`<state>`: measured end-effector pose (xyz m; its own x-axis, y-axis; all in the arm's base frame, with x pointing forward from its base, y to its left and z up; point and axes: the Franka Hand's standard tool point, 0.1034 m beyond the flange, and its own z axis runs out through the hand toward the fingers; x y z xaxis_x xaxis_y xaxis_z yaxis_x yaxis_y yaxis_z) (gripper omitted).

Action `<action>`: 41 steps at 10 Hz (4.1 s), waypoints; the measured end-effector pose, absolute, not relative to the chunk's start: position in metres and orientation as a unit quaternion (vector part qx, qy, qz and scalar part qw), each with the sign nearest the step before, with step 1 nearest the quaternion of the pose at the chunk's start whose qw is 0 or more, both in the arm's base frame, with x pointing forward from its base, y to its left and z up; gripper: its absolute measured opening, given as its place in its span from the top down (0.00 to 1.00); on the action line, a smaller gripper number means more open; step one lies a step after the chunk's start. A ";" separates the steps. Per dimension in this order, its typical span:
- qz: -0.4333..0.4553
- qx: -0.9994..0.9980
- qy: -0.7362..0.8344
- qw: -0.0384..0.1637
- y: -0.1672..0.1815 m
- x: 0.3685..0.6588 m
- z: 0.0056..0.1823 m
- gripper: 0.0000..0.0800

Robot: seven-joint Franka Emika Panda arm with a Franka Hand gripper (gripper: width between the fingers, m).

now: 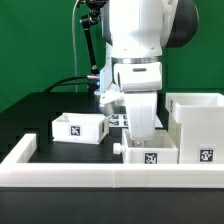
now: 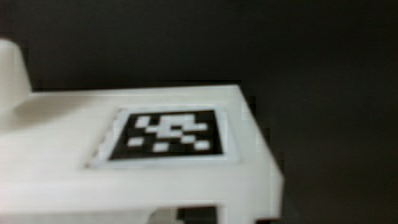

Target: Assemble drawer

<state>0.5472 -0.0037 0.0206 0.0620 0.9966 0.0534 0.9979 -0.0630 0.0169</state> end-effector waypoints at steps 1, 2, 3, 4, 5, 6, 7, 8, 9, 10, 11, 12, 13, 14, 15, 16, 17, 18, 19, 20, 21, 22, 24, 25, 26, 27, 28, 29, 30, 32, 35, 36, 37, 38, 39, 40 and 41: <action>-0.023 -0.728 -0.685 0.014 -0.004 0.545 0.019 0.95; -0.023 -0.728 -0.685 0.014 -0.004 0.544 0.018 0.95; -0.022 -0.726 -0.687 0.016 -0.004 0.542 0.016 0.95; -0.022 -0.726 -0.687 0.016 -0.002 0.541 0.015 0.95; -0.029 -0.721 -0.692 0.009 0.002 0.542 0.015 0.95; -0.026 -0.720 -0.694 0.011 0.003 0.540 0.014 0.95; -0.025 -0.719 -0.694 0.012 0.002 0.539 0.013 0.95; -0.026 -0.720 -0.694 0.011 0.003 0.539 0.013 0.95; -0.027 -0.720 -0.693 0.012 0.005 0.538 0.013 0.95; -0.027 -0.720 -0.693 0.013 0.007 0.538 0.013 0.95; -0.027 -0.720 -0.693 0.013 0.006 0.538 0.013 0.95; -0.027 -0.720 -0.693 0.013 0.007 0.538 0.013 0.95; -0.027 -0.720 -0.694 0.013 0.007 0.538 0.013 0.95; -0.028 -0.719 -0.694 0.014 0.011 0.539 0.014 0.95; -0.029 -0.715 -0.698 0.014 0.017 0.541 0.014 0.95; -0.030 -0.713 -0.700 0.015 0.022 0.542 0.013 0.95; -0.031 -0.711 -0.702 0.014 0.023 0.544 0.013 0.95; -0.031 -0.713 -0.701 0.014 0.022 0.544 0.013 0.95; -0.031 -0.713 -0.701 0.014 0.022 0.544 0.013 0.95; -0.031 -0.713 -0.701 0.014 0.022 0.544 0.012 0.95; -0.031 -0.714 -0.699 0.014 0.021 0.544 0.013 0.83; -0.034 -0.720 -0.693 0.009 0.018 0.547 0.019 0.83; -0.038 -0.722 -0.690 0.001 0.017 0.552 0.035 0.60; -0.036 -0.722 -0.691 -0.001 0.015 0.554 0.044 0.35; -0.033 -0.723 -0.690 -0.003 0.008 0.556 0.052 0.24; -0.029 -0.718 -0.696 -0.004 -0.003 0.560 0.058 0.24; -0.024 -0.712 -0.702 -0.004 -0.018 0.566 0.060 0.20; -0.024 -0.708 -0.706 -0.006 -0.032 0.574 0.057 0.19; -0.023 -0.705 -0.709 -0.004 -0.041 0.579 0.052 0.19; -0.022 -0.708 -0.706 -0.004 -0.043 0.578 0.052 0.19; -0.031 -0.679 -0.733 0.023 -0.056 0.577 0.031 0.19; -0.042 -0.669 -0.741 0.037 -0.059 0.583 0.025 0.19; -0.057 -0.660 -0.747 0.060 -0.063 0.585 0.023 0.19; -0.062 -0.659 -0.746 0.072 -0.062 0.586 0.020 0.19; -0.067 -0.661 -0.743 0.079 -0.057 0.587 0.018 0.19; -0.071 -0.676 -0.729 0.076 -0.040 0.589 0.018 0.19; -0.076 -0.682 -0.724 0.077 -0.021 0.588 0.017 0.19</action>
Offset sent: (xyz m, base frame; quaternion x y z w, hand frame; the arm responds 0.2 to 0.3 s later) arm -0.0062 0.0116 -0.0009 -0.0003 0.0207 -0.0210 0.9996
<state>0.5880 -0.0212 0.0174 -0.0587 0.9749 0.2147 0.9982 0.0592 0.0043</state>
